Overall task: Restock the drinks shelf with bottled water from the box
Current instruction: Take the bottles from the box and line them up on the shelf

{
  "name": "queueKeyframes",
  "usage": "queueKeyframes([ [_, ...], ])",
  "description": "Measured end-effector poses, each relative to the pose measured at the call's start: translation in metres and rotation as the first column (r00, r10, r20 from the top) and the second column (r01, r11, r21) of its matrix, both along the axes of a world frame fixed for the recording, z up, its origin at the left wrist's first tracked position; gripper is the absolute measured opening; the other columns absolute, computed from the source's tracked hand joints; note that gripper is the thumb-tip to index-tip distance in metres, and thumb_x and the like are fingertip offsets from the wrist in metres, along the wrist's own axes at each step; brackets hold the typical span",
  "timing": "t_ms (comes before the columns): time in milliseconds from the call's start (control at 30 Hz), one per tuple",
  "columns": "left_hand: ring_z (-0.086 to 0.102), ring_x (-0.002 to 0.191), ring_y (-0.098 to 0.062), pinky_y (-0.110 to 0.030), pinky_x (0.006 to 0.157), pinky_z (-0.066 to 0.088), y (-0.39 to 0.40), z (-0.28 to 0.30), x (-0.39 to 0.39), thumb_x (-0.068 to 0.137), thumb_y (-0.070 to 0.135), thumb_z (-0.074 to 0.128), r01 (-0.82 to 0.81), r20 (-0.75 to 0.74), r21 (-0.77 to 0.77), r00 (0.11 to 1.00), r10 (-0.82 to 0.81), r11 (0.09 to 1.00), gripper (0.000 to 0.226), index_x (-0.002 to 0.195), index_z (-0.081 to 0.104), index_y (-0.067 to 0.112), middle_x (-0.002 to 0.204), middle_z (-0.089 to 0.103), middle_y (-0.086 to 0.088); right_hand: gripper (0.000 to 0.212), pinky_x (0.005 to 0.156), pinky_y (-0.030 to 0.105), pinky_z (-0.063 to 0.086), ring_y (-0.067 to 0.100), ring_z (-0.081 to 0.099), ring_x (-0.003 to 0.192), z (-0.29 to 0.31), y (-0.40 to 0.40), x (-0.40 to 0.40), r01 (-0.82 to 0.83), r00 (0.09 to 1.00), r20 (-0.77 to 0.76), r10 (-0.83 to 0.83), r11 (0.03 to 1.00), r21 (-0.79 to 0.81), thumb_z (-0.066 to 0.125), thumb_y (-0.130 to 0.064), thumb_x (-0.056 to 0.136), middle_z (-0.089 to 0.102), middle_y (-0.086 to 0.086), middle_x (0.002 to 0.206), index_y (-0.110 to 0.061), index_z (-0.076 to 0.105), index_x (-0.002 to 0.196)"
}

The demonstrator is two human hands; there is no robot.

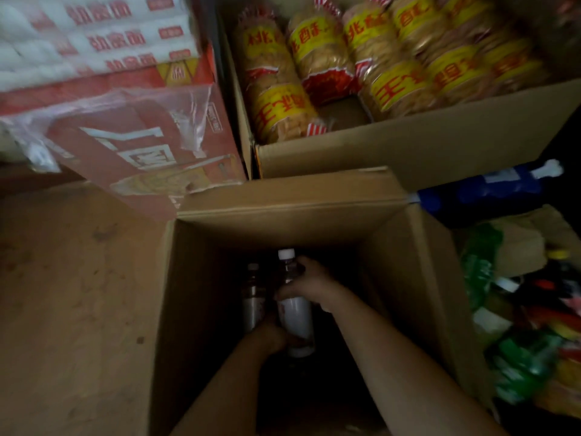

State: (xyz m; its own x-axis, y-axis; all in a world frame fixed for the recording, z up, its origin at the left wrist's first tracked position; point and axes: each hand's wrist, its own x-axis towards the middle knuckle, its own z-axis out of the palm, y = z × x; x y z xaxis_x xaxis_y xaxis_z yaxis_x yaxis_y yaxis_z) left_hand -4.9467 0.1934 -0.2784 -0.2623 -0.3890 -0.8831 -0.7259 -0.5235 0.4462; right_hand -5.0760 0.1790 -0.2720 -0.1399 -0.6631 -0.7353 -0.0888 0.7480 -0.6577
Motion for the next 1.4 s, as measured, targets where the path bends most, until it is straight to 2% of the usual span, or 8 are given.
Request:
queueKeyframes([
  [300, 0.06, 0.098, -0.01, -0.011, 0.06, 0.049, 0.008, 0.146, -0.001, 0.06, 0.004, 0.087, -0.113, -0.218, -0.132, 0.972, 0.082, 0.985, 0.078, 0.125, 0.044, 0.016, 0.118, 0.061, -0.001, 0.071, 0.086, 0.03, 0.053, 0.01, 0.062, 0.102, 0.17, 0.018, -0.026, 0.018, 0.999, 0.046, -0.011, 0.99, -0.142, 0.089, -0.011, 0.055, 0.065, -0.007, 0.108, -0.022, 0.055, 0.116],
  [467, 0.067, 0.087, -0.009, -0.018, 0.067, 0.053, -0.006, 0.25, -0.022, 0.055, 0.022, 0.091, -0.151, -0.317, -0.221, 0.946, 0.076, 0.964, 0.06, 0.108, 0.063, 0.015, 0.102, 0.071, 0.0, 0.044, 0.084, 0.037, 0.056, 0.011, 0.068, 0.091, 0.303, 0.023, -0.057, 0.119, 0.993, 0.058, -0.106, 0.946, -0.302, 0.083, -0.005, 0.064, 0.071, -0.002, 0.097, -0.02, 0.062, 0.1],
  [600, 0.068, 0.094, -0.02, -0.024, 0.07, 0.053, -0.023, 0.359, -0.05, 0.041, 0.025, 0.088, -0.017, -0.45, -0.247, 0.887, -0.099, 0.969, 0.075, 0.109, 0.065, 0.004, 0.101, 0.072, -0.008, 0.033, 0.091, 0.038, 0.051, 0.018, 0.068, 0.099, 0.422, 0.031, -0.092, 0.157, 0.987, 0.105, -0.125, 0.904, -0.398, 0.075, -0.002, 0.073, 0.073, 0.004, 0.103, -0.02, 0.068, 0.1],
  [767, 0.068, 0.092, -0.006, -0.013, 0.067, 0.052, -0.034, 0.514, -0.088, 0.071, 0.007, 0.08, 0.187, -0.562, -0.303, 0.757, -0.333, 0.935, 0.059, 0.122, 0.054, 0.022, 0.105, 0.071, 0.003, 0.043, 0.097, 0.04, 0.048, 0.019, 0.065, 0.107, 0.573, 0.054, -0.132, 0.229, 0.973, 0.118, -0.196, 0.809, -0.541, 0.075, -0.007, 0.069, 0.071, 0.001, 0.111, -0.021, 0.068, 0.11],
  [933, 0.063, 0.111, -0.012, -0.021, 0.088, 0.049, -0.026, 0.65, -0.125, 0.07, 0.014, 0.081, 0.323, -0.56, -0.423, 0.641, -0.524, 0.847, 0.053, 0.119, 0.063, 0.02, 0.114, 0.07, 0.003, 0.056, 0.089, 0.035, 0.052, 0.022, 0.066, 0.105, 0.705, 0.093, -0.16, 0.258, 0.961, 0.097, -0.259, 0.714, -0.651, 0.074, -0.005, 0.064, 0.07, 0.006, 0.111, -0.01, 0.064, 0.12],
  [1033, 0.067, 0.103, -0.01, -0.018, 0.081, 0.053, -0.009, 0.706, -0.151, 0.07, 0.004, 0.079, 0.317, -0.577, -0.487, 0.582, -0.572, 0.814, 0.05, 0.116, 0.065, 0.02, 0.11, 0.072, 0.004, 0.054, 0.087, 0.033, 0.051, 0.022, 0.066, 0.101, 0.763, 0.127, -0.176, 0.309, 0.941, 0.129, -0.313, 0.638, -0.706, 0.068, 0.008, 0.07, 0.068, 0.009, 0.108, -0.004, 0.06, 0.122],
  [1267, 0.07, 0.091, -0.004, -0.016, 0.073, 0.055, 0.052, 0.799, -0.217, 0.063, 0.007, 0.085, 0.264, -0.6, -0.626, 0.437, -0.67, 0.733, 0.047, 0.104, 0.068, 0.022, 0.099, 0.074, 0.009, 0.046, 0.078, 0.028, 0.054, 0.019, 0.067, 0.093, 0.856, 0.209, -0.208, 0.386, 0.886, 0.193, -0.422, 0.439, -0.811, 0.06, 0.002, 0.068, 0.069, 0.006, 0.1, -0.009, 0.062, 0.112],
  [1400, 0.071, 0.085, -0.004, -0.012, 0.065, 0.052, 0.098, 0.833, -0.255, 0.062, 0.001, 0.085, 0.252, -0.627, -0.656, 0.343, -0.7, 0.711, 0.044, 0.099, 0.069, 0.019, 0.094, 0.075, 0.009, 0.047, 0.088, 0.034, 0.053, 0.02, 0.065, 0.101, 0.894, 0.264, -0.225, 0.374, 0.855, 0.143, -0.499, 0.402, -0.836, 0.062, -0.003, 0.072, 0.069, 0.005, 0.107, -0.012, 0.061, 0.118],
])
